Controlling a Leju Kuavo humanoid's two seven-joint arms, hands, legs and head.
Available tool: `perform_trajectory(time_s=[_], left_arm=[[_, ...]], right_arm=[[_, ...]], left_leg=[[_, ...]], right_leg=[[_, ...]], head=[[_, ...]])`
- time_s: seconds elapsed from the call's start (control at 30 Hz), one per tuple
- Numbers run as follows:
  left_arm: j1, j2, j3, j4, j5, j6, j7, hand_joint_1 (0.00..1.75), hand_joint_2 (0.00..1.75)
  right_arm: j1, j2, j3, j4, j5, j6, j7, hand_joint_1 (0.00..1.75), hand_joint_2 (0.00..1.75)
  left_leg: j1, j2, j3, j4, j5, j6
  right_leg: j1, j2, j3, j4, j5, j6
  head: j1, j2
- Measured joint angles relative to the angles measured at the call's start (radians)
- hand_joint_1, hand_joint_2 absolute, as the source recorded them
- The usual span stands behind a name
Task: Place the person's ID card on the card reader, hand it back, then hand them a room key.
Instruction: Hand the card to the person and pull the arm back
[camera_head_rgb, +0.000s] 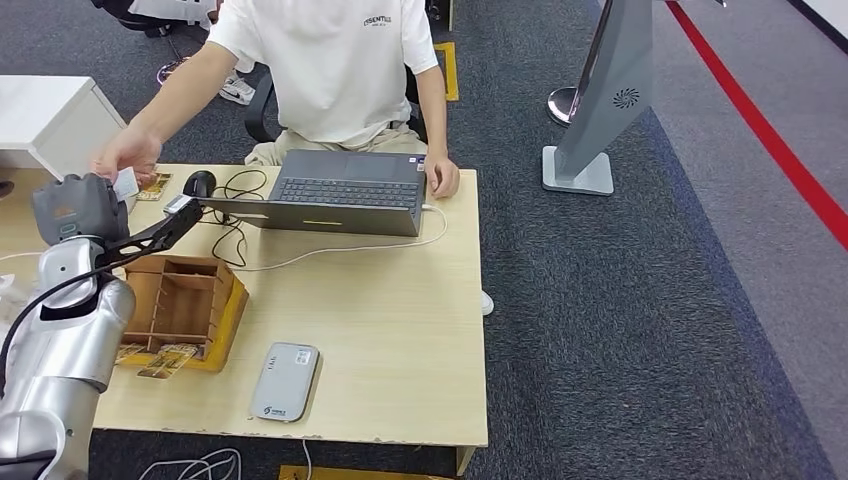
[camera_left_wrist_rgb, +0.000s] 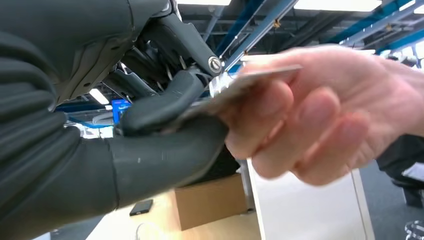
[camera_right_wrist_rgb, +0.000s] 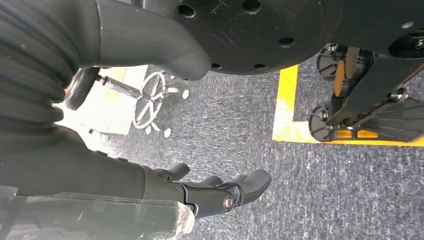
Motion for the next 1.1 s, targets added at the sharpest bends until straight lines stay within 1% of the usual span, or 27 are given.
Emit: perform_trajectory(time_s=[0.27, 0.37, 0.47, 0.6, 0.87, 1.0, 1.1], left_arm=[[0.009, -0.007, 0.004, 0.007, 0.012, -0.01, 0.002, 0.0, 1.75], [0.023, -0.017, 0.005, 0.002, 0.029, -0.011, -0.008, 0.0, 1.75], [0.061, -0.04, 0.005, -0.047, 0.056, -0.027, -0.03, 0.0, 1.75], [0.105, -0.067, 0.005, -0.115, 0.065, -0.046, -0.034, 0.0, 1.75], [0.135, -0.084, 0.005, -0.178, 0.071, -0.058, -0.039, 0.0, 1.75], [0.186, -0.101, 0.001, -0.253, 0.078, -0.067, -0.067, 0.0, 1.75], [0.193, -0.103, 0.0, -0.263, 0.077, -0.069, -0.068, 0.0, 1.75]], right_arm=[[0.0, 0.0, 0.0, 0.0, 0.002, 0.001, -0.011, 0.0, 1.75], [0.0, 0.0, 0.0, 0.0, 0.003, 0.0, -0.006, 0.0, 1.75], [0.0, 0.0, 0.0, 0.0, 0.001, 0.0, 0.004, 0.0, 1.75], [0.0, 0.0, 0.0, 0.0, 0.0, -0.001, 0.006, 0.0, 1.75], [0.0, 0.0, 0.0, 0.0, -0.003, -0.001, 0.007, 0.0, 1.75], [0.001, 0.0, -0.002, 0.0, -0.016, -0.004, 0.008, 0.0, 1.75], [0.001, 0.0, -0.002, 0.0, -0.018, -0.004, 0.008, 0.0, 1.75]], left_leg=[[0.0, 0.0, 0.0, 0.0, 0.0, 0.0], [0.0, 0.0, 0.0, 0.0, 0.0, 0.0], [-0.001, 0.0, 0.0, 0.0, 0.0, 0.0], [-0.001, 0.0, 0.0, 0.0, 0.0, 0.0], [0.0, 0.0, 0.0, 0.0, 0.0, 0.0], [-0.001, 0.0, 0.0, 0.0, 0.0, 0.0], [-0.001, 0.0, 0.0, 0.0, 0.0, 0.0]], right_leg=[[0.0, 0.0, 0.0, 0.0, 0.0, 0.0], [0.0, 0.0, 0.0, 0.0, 0.0, 0.0], [-0.001, 0.0, 0.0, 0.0, 0.0, 0.0], [-0.001, 0.0, 0.0, 0.0, 0.0, 0.0], [0.0, 0.0, 0.0, 0.0, 0.0, 0.0], [0.0, 0.0, 0.0, 0.0, 0.0, 0.0], [0.0, 0.0, 0.0, 0.0, 0.0, 0.0]], head=[[0.0, 0.0], [0.0, 0.0], [0.0, 0.0], [0.0, 0.0], [0.0, 0.0], [0.0, 0.0], [0.0, 0.0]])
